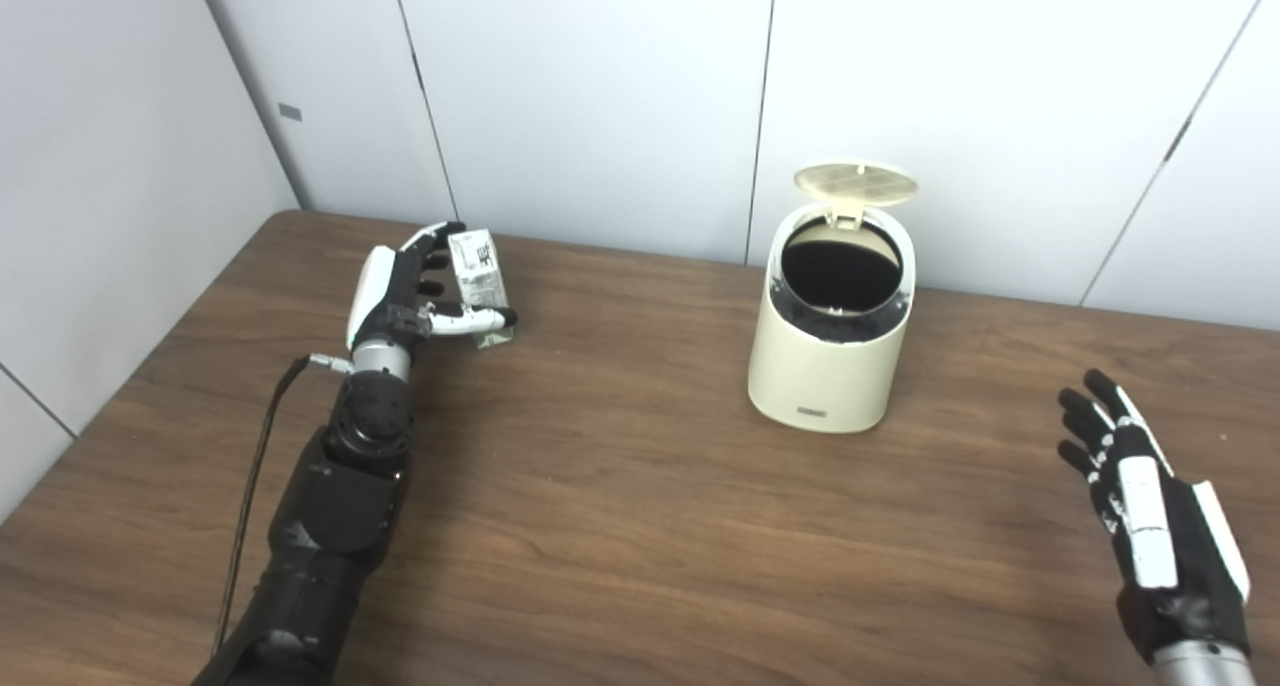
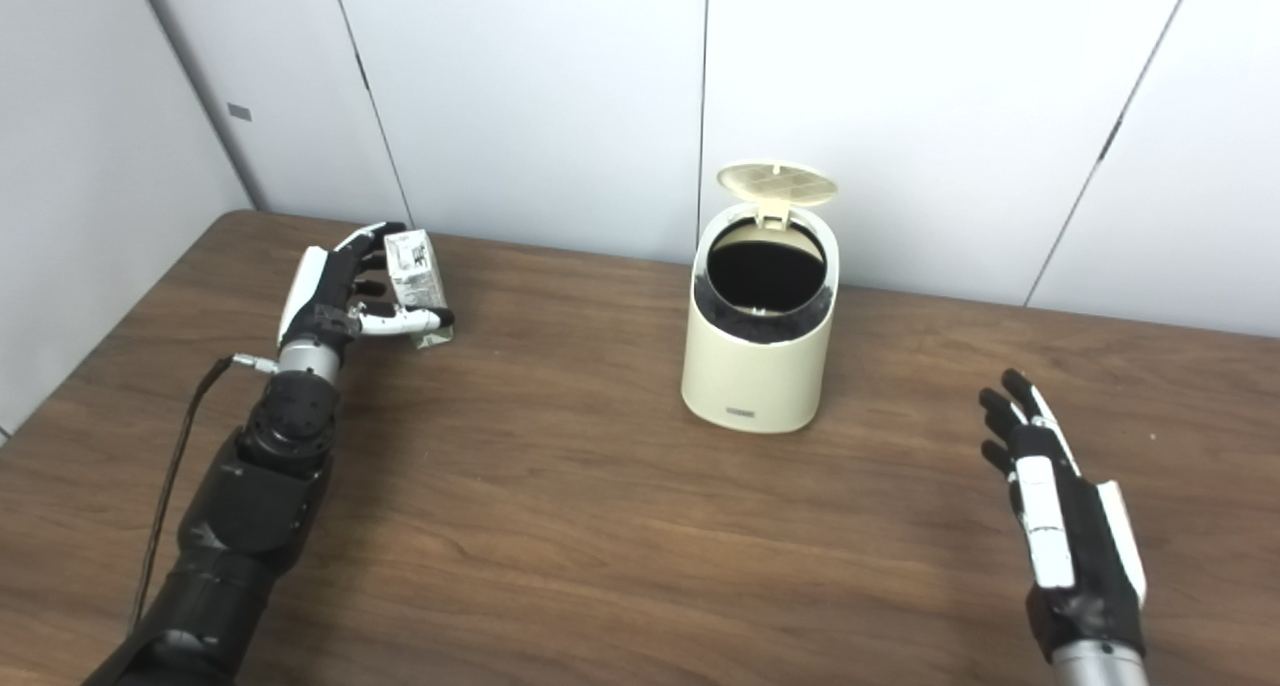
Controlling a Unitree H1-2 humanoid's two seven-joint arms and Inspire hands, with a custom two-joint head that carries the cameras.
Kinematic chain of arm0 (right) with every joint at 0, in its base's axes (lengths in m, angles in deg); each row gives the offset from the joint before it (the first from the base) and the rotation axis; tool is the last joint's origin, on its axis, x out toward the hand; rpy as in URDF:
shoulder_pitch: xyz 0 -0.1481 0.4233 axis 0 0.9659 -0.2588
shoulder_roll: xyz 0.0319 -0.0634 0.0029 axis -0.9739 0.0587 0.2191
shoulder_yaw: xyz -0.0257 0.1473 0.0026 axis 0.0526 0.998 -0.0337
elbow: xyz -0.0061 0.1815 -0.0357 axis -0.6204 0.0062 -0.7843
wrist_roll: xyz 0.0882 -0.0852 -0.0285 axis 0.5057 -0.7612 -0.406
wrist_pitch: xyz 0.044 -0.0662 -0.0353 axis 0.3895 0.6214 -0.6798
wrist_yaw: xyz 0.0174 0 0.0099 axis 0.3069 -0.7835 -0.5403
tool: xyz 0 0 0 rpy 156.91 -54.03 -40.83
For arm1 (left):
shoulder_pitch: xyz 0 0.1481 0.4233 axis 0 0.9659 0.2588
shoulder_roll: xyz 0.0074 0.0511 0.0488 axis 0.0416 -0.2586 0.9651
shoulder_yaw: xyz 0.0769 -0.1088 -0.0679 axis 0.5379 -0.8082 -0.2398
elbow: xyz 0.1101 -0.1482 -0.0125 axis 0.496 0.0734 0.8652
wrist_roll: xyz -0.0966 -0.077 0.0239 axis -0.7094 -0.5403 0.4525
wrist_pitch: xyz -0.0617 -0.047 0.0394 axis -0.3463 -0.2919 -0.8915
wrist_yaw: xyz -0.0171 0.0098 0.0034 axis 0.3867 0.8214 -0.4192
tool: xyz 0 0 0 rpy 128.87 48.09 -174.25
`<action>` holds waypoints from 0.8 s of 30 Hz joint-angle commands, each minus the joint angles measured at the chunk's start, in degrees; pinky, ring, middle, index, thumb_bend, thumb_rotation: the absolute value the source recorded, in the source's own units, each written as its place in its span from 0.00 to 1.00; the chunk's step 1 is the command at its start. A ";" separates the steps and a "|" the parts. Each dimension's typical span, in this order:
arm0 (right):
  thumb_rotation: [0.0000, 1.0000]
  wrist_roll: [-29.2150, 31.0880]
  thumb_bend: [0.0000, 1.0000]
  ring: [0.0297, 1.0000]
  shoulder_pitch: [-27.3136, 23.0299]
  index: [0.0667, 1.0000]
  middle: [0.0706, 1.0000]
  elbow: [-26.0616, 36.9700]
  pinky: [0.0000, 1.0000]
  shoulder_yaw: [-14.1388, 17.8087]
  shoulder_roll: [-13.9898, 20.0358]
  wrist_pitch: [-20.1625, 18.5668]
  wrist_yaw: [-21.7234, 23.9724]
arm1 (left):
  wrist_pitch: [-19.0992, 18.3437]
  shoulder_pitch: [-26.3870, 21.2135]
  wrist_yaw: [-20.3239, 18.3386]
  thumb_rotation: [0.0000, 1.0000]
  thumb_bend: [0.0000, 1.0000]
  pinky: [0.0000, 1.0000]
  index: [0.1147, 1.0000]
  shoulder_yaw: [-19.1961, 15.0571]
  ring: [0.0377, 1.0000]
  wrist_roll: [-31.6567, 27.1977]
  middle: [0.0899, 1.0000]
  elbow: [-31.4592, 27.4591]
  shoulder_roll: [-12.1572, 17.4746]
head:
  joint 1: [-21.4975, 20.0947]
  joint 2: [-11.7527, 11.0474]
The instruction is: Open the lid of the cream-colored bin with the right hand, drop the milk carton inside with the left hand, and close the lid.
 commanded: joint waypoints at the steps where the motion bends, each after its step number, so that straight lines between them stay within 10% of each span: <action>1: 1.00 -0.06 0.55 0.93 -1.26 0.94 0.90 1.17 0.93 -0.05 0.62 2.01 0.13 | 1.93 -2.81 0.61 0.00 0.85 0.76 0.86 -0.25 0.84 -0.41 0.85 -1.03 1.61 | 0.04 0.11; 12: 1.00 -0.41 0.54 0.93 -1.01 0.93 0.89 0.35 0.92 -0.01 0.70 1.87 0.43 | 3.18 -3.28 0.49 0.00 0.84 0.79 0.84 -0.32 0.84 -2.07 0.84 -0.21 1.12 | -0.41 0.27; 18: 1.00 -0.48 0.54 0.90 -0.94 0.93 0.88 -0.25 0.91 0.00 0.67 2.73 0.41 | 3.72 -3.53 3.45 0.00 0.84 0.62 0.67 -0.51 0.64 -1.85 0.66 0.29 -0.01 | -1.01 -0.15; 24: 1.00 -1.32 0.54 0.90 -0.94 0.91 0.83 -0.34 0.99 -0.19 0.78 2.87 0.20 | 4.93 -3.39 3.99 0.00 0.51 0.51 0.40 -0.07 0.49 -1.86 0.46 0.93 -0.18 | -1.15 -0.13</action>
